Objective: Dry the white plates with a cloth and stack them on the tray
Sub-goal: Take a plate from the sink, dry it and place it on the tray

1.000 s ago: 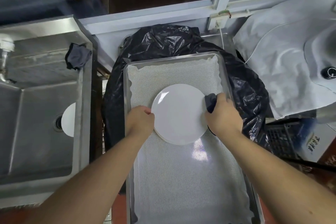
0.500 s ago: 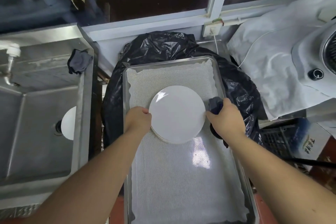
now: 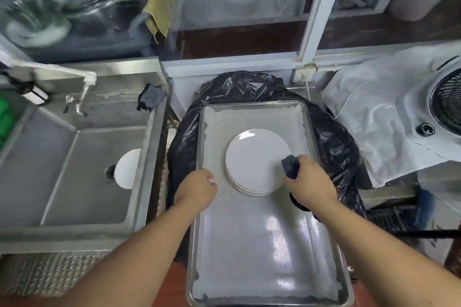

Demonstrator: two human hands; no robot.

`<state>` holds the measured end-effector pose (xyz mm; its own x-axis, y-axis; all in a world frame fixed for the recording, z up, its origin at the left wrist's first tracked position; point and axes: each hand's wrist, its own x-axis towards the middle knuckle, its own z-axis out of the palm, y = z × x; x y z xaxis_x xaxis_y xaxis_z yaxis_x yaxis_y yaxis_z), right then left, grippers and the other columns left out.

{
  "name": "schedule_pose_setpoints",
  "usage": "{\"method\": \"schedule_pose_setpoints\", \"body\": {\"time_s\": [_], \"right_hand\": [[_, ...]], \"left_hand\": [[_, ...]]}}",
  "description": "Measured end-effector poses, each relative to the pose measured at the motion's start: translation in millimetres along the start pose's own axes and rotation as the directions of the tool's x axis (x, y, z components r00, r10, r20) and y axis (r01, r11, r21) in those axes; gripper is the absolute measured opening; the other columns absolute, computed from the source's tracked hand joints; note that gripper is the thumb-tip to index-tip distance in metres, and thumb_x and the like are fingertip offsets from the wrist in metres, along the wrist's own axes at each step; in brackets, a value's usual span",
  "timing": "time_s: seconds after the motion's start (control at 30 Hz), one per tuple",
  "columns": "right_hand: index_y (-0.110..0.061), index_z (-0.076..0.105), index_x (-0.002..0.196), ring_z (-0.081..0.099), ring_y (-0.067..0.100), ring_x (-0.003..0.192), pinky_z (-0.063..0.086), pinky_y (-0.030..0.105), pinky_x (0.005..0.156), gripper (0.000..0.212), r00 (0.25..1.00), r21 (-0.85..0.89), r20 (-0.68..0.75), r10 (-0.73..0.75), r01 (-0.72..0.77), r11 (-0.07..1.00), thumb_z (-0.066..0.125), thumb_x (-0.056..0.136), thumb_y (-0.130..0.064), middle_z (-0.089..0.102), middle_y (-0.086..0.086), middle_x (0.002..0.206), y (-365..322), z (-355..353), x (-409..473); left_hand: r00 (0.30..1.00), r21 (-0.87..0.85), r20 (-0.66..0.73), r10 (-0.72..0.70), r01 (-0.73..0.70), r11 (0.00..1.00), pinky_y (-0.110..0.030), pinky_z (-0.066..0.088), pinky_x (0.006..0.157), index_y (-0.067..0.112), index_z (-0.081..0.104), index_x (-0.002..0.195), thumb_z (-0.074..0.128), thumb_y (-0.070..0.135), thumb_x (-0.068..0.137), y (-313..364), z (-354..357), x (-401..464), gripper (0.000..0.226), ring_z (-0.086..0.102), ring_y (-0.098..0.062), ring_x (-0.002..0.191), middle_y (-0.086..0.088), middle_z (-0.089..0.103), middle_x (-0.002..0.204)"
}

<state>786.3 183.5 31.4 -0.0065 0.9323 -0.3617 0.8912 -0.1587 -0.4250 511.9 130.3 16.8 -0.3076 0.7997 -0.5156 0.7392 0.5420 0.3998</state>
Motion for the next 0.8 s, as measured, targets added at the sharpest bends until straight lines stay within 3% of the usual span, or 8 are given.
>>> {"method": "schedule_pose_setpoints", "body": {"time_s": [0.07,0.17,0.3,0.4,0.57,0.7,0.8], "right_hand": [[-0.019,0.044,0.101,0.057,0.033,0.083,0.050,0.041,0.070,0.022,0.999,-0.034,0.012,-0.043,0.043,0.998,0.060,0.091,-0.031,0.057,0.010,0.105,-12,0,-13],[-0.020,0.046,0.107,0.056,0.031,0.084,0.046,0.038,0.068,0.027,0.994,-0.098,0.033,-0.104,0.106,0.989,0.062,0.090,-0.034,0.057,0.008,0.109,-33,5,-32],[-0.024,0.046,0.110,0.060,0.026,0.083,0.053,0.039,0.068,0.029,0.981,-0.141,0.070,-0.181,0.189,0.972,0.063,0.089,-0.035,0.054,0.001,0.107,-74,17,-61],[-0.022,0.049,0.115,0.061,0.027,0.088,0.056,0.041,0.073,0.032,0.965,-0.198,0.093,-0.244,0.258,0.946,0.063,0.089,-0.035,0.054,0.002,0.110,-114,34,-86],[-0.028,0.047,0.104,0.061,0.029,0.088,0.055,0.042,0.073,0.023,0.911,-0.288,0.143,-0.387,0.412,0.864,0.062,0.089,-0.036,0.057,0.001,0.104,-194,82,-148],[-0.027,0.046,0.104,0.060,0.026,0.086,0.055,0.043,0.072,0.025,0.857,-0.340,0.216,-0.468,0.516,0.786,0.063,0.091,-0.039,0.054,0.000,0.100,-252,139,-205],[-0.025,0.047,0.103,0.061,0.026,0.082,0.058,0.045,0.074,0.025,0.805,-0.330,0.278,-0.524,0.592,0.735,0.064,0.093,-0.040,0.054,0.002,0.100,-290,181,-239]], "left_hand": [[0.999,0.054,-0.013,0.033,-0.032,0.998,-0.031,0.055,0.079,0.024,0.060,0.137,0.054,0.027,0.099,-10,-6,-17,0.039,0.063,-0.018,0.101,0.001,0.062,0.133],[0.994,0.141,-0.057,0.090,-0.081,0.987,-0.033,0.055,0.075,0.024,0.066,0.120,0.051,0.025,0.097,-28,-18,-43,0.027,0.059,-0.016,0.091,0.001,0.062,0.121],[0.988,0.135,-0.110,0.106,-0.091,0.987,-0.039,0.056,0.090,0.030,0.060,0.134,0.052,0.030,0.098,-67,-37,-72,0.037,0.062,-0.020,0.109,0.004,0.059,0.130],[0.986,0.126,-0.146,0.087,-0.069,0.990,-0.036,0.052,0.089,0.032,0.058,0.136,0.052,0.032,0.099,-108,-53,-93,0.037,0.061,-0.022,0.116,0.006,0.057,0.137],[0.977,0.137,-0.203,0.062,-0.034,0.990,-0.044,0.055,0.088,0.026,0.061,0.120,0.050,0.031,0.097,-206,-84,-147,0.027,0.062,-0.032,0.107,-0.002,0.059,0.124],[0.967,0.122,-0.254,-0.012,0.044,0.992,-0.042,0.055,0.095,0.031,0.061,0.128,0.053,0.038,0.096,-307,-106,-197,0.034,0.064,-0.027,0.114,0.002,0.060,0.132],[0.954,0.086,-0.287,-0.085,0.114,0.990,-0.039,0.058,0.090,0.030,0.063,0.124,0.054,0.036,0.097,-371,-118,-231,0.029,0.067,-0.023,0.106,0.004,0.062,0.127]]}}
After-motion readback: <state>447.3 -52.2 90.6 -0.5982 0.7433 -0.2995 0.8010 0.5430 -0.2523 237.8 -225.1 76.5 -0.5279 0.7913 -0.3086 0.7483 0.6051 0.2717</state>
